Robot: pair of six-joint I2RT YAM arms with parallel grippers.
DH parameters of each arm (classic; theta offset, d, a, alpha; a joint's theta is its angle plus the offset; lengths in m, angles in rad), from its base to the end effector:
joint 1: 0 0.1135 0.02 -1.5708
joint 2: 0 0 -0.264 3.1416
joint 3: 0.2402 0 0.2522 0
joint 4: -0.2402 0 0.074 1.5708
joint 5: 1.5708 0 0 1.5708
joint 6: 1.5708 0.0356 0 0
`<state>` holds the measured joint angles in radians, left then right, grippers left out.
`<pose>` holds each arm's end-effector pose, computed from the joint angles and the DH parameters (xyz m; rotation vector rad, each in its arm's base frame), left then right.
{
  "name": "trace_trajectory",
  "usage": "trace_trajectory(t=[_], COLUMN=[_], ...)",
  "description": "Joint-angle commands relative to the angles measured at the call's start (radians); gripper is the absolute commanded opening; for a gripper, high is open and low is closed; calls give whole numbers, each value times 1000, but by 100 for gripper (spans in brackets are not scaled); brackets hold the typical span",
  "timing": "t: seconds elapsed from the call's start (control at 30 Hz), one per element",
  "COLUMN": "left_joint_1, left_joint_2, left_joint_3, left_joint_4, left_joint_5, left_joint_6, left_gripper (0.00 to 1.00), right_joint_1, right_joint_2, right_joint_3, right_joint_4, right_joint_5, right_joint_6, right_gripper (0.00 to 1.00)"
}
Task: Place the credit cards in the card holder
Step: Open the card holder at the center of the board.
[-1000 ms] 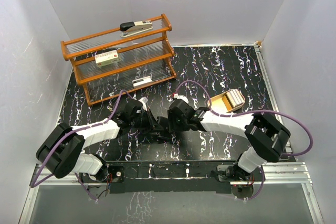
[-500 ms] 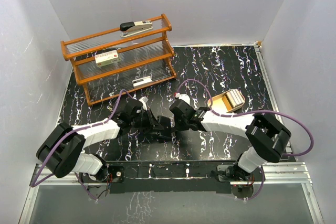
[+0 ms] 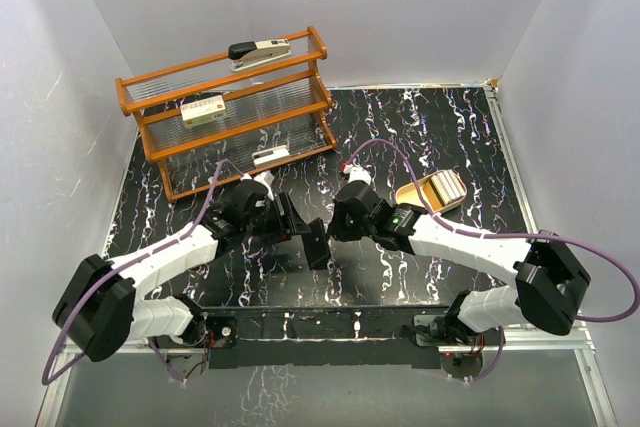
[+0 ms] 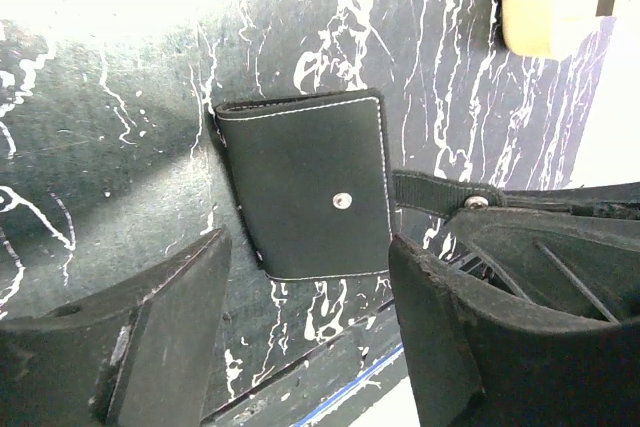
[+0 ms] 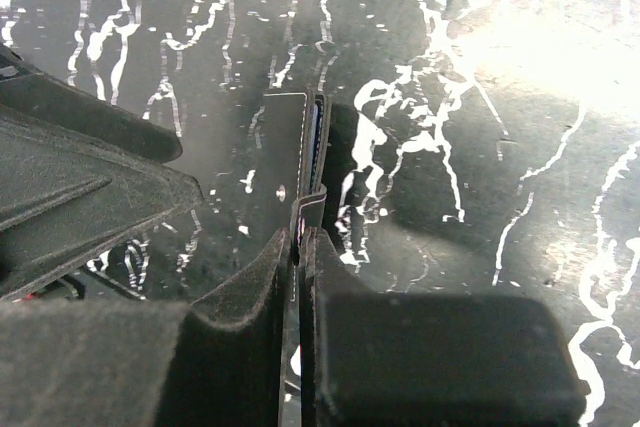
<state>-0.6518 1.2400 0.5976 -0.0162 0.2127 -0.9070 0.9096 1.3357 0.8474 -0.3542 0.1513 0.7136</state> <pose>0.1961 -0.1591 0.1979 -0.1835 2.4339 -1.0256 0.1735 0.2143 0.2268 -0.1712 2.4738 0.5560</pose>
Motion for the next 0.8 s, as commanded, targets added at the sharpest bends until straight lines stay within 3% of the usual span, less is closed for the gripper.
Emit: trace_trajectory(t=[0.0, 0.2, 0.33, 0.77], left_joint_1=[-1, 0, -1, 0], left_joint_2=[-77, -145, -175, -79], left_joint_3=[44, 17, -38, -64], left_joint_4=[-126, -144, -117, -42], left_joint_5=[-89, -93, -85, -39], left_joint_6=[40, 28, 2, 7], left_gripper=[63, 66, 68, 64], right_joint_1=[2, 2, 3, -24], right_joint_2=[-49, -74, -58, -33], right_joint_3=[56, 5, -7, -53], right_joint_4=[106, 264, 279, 41], right_joint_5=[-63, -125, -98, 167], right_joint_6=[44, 132, 133, 34], right_gripper=[0, 0, 0, 0])
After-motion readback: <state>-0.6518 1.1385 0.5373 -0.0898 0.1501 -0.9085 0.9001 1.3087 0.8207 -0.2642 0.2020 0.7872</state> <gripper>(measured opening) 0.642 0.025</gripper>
